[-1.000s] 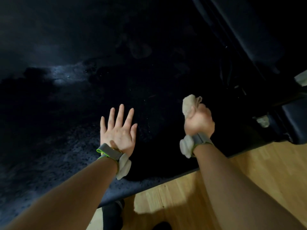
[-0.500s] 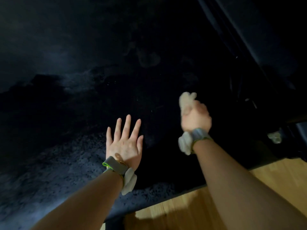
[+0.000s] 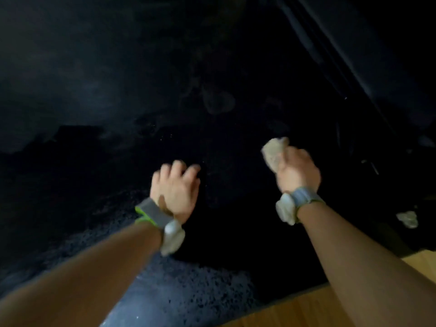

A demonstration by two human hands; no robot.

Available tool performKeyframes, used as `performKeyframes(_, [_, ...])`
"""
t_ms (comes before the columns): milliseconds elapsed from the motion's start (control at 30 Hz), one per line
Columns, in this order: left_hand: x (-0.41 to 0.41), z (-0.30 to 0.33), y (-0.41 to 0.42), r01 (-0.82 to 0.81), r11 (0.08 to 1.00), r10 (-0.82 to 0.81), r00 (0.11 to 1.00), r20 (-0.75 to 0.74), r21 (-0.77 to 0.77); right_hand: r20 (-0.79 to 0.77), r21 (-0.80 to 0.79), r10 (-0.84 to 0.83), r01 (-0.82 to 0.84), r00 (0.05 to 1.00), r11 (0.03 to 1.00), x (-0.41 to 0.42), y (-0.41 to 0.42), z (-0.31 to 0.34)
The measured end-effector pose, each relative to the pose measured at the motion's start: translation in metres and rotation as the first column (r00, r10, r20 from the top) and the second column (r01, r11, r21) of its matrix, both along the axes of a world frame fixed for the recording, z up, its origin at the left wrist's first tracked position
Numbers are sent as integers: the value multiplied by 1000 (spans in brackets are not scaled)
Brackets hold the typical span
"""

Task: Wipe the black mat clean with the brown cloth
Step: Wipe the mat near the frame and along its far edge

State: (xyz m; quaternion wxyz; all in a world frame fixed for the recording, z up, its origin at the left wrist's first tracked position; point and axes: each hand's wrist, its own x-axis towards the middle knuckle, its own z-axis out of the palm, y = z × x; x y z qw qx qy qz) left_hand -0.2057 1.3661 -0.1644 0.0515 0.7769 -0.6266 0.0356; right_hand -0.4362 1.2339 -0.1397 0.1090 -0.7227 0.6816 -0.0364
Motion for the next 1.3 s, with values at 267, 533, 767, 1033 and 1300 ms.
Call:
performKeyframes(267, [77, 1, -108, -145, 989, 140, 984, -112, -34, 26, -133, -141, 143, 990, 981, -7, -16, -7])
performKeyframes(533, [101, -14, -164, -14, 993, 27, 994, -106, 120, 91, -14, -271, 273, 958, 962, 13, -15, -4])
performKeyframes(767, [108, -25, -161, 16, 989, -2, 995, -102, 145, 198, -55, 270, -265, 942, 963, 122, 39, -11])
performKeyframes(1033, [111, -23, -161, 43, 991, -24, 989, -147, 129, 136, -113, -406, 421, 904, 900, 35, -74, -10])
performKeyframes(1300, [111, -21, -160, 48, 990, -29, 989, -142, 133, 115, 38, 386, -393, 915, 919, 156, -46, -8])
